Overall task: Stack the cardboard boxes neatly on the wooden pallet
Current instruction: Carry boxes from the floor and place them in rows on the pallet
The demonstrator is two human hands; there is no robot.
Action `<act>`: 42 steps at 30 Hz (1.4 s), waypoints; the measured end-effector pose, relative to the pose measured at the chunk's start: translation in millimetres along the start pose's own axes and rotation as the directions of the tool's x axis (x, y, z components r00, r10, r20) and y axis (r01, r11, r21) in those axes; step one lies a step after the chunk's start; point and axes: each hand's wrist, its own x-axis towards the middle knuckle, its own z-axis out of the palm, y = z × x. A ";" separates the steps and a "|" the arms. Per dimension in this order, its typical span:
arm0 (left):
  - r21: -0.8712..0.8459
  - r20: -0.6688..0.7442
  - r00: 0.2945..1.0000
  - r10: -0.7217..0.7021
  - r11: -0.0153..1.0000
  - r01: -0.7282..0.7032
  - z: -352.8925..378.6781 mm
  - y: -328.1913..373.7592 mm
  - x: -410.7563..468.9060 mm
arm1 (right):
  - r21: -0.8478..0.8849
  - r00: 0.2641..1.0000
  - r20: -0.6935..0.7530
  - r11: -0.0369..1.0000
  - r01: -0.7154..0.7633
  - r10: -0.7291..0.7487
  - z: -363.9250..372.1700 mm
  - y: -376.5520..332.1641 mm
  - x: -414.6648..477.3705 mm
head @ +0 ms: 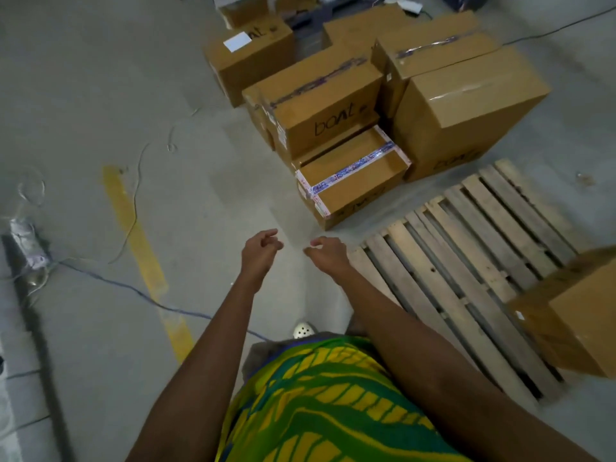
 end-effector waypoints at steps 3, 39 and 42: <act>0.004 0.036 0.999 0.000 1.000 0.000 -4.4 23.7 42.5 | -0.038 0.999 -0.035 0.999 -0.012 0.010 -7.6 -35.1 28.3; 0.658 0.325 0.939 -0.109 0.739 -0.142 60.1 269.8 825.9 | 0.793 0.729 -0.054 0.472 -0.384 0.683 -41.8 -344.0 601.4; 0.734 0.277 0.955 -0.111 0.666 -0.135 67.8 253.5 868.8 | 0.836 0.647 -0.029 0.373 -0.402 0.762 -16.4 -341.0 633.8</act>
